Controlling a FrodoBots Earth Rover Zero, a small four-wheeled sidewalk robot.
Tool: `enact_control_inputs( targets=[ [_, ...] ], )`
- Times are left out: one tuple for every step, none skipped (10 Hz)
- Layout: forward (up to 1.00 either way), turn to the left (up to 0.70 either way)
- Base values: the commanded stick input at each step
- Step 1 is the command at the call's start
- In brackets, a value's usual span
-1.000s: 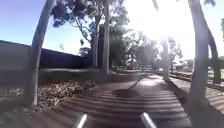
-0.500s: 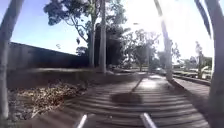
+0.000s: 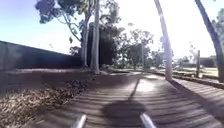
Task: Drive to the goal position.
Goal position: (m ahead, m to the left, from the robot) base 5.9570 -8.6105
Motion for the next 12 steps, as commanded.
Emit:
enact_control_inputs(
  targets=[
    [1.0,-0.4],
    [1.0,-0.4],
    [1.0,0.0],
    [1.0,0.0],
    [1.0,-0.04],
    [1.0,-0.21],
    [1.0,-0.37],
    [1.0,-0.4],
    [1.0,-0.4],
    [1.0,-0.31],
    [1.0,-0.16],
    [1.0,0.0]
  ],
)
